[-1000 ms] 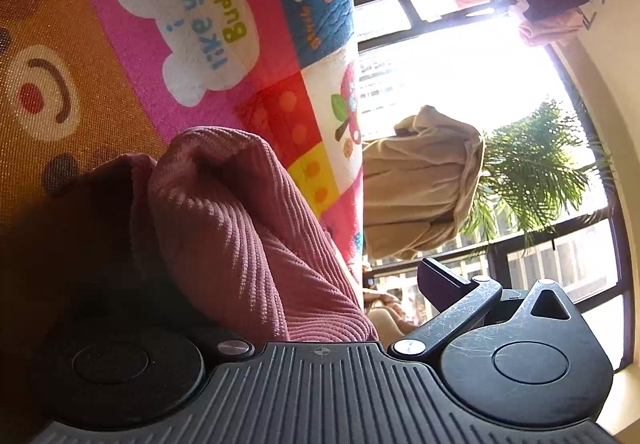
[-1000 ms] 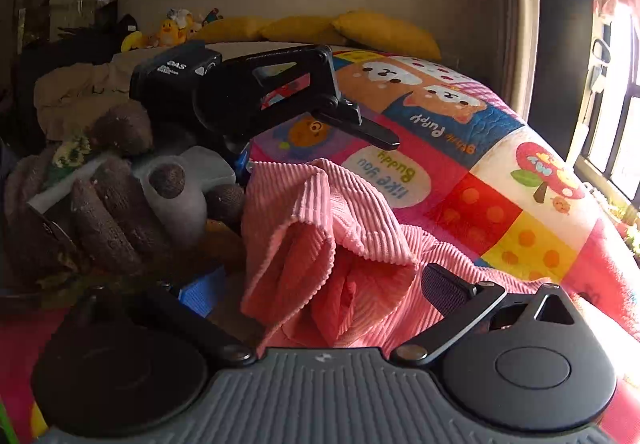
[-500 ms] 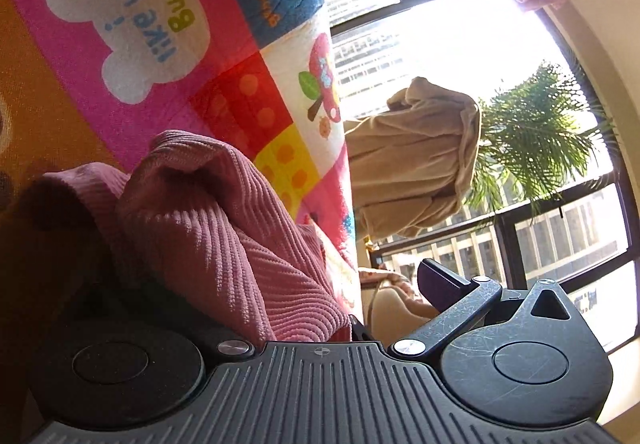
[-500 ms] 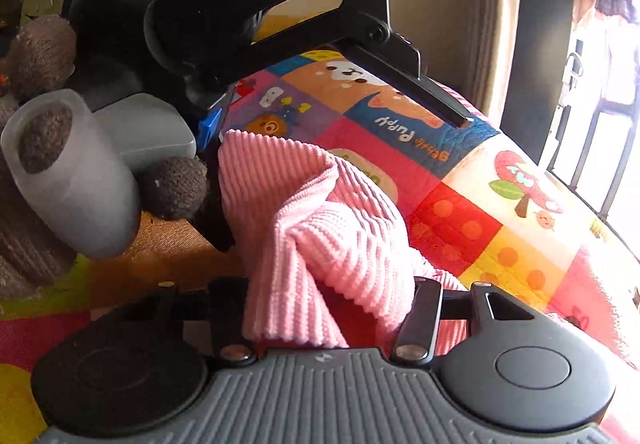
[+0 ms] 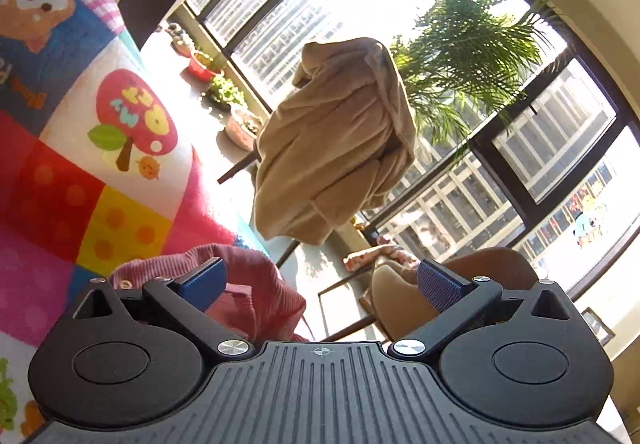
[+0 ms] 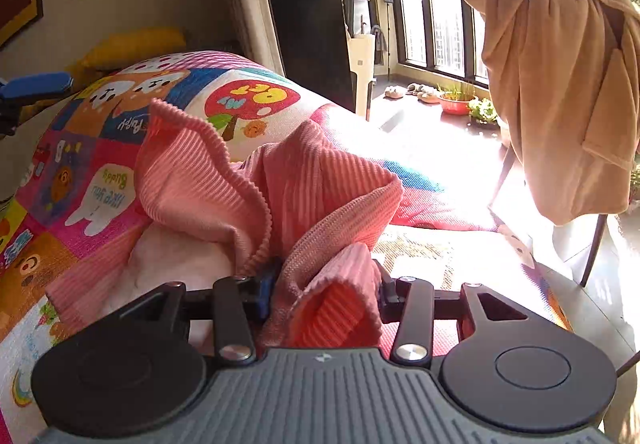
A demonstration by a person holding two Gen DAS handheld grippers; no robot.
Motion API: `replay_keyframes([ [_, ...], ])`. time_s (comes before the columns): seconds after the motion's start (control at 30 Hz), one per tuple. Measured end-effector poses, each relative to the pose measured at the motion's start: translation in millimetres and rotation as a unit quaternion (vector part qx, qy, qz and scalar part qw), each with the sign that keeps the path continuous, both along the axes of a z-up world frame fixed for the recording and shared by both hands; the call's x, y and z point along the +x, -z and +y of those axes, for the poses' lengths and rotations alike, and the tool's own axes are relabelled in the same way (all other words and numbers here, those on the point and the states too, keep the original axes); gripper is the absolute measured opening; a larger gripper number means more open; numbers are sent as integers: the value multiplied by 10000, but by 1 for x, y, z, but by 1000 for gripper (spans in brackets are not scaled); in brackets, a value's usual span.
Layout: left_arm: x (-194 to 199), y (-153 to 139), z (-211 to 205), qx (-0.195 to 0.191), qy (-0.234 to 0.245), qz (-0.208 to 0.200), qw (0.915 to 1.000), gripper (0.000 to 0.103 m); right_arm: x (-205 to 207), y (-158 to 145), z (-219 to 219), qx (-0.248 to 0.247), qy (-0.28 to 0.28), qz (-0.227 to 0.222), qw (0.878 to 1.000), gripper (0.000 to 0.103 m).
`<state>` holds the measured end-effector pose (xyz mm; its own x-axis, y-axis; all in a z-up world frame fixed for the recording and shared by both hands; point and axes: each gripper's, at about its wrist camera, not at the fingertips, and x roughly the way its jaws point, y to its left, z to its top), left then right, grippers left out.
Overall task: Fold clothes
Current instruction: 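Lower the folded dress onto the quilt and press it with both grippers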
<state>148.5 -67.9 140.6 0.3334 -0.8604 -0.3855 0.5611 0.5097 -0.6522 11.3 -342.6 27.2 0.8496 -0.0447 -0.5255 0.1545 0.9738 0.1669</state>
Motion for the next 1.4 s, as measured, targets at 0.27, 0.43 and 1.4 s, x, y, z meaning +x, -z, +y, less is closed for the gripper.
replay_keyframes([
  [0.27, 9, 54, 13, 402, -501, 829, 9945, 103, -32, -15, -39, -76, 307, -519, 9982, 66],
  [0.43, 19, 71, 4, -3, -603, 1152, 9915, 103, -38, -49, -51, 269, -261, -998, 9943, 72],
  [1.4, 1, 94, -4, 1170, -1123, 563, 9852, 103, -38, -48, -61, 1892, -2631, -306, 9455, 103],
])
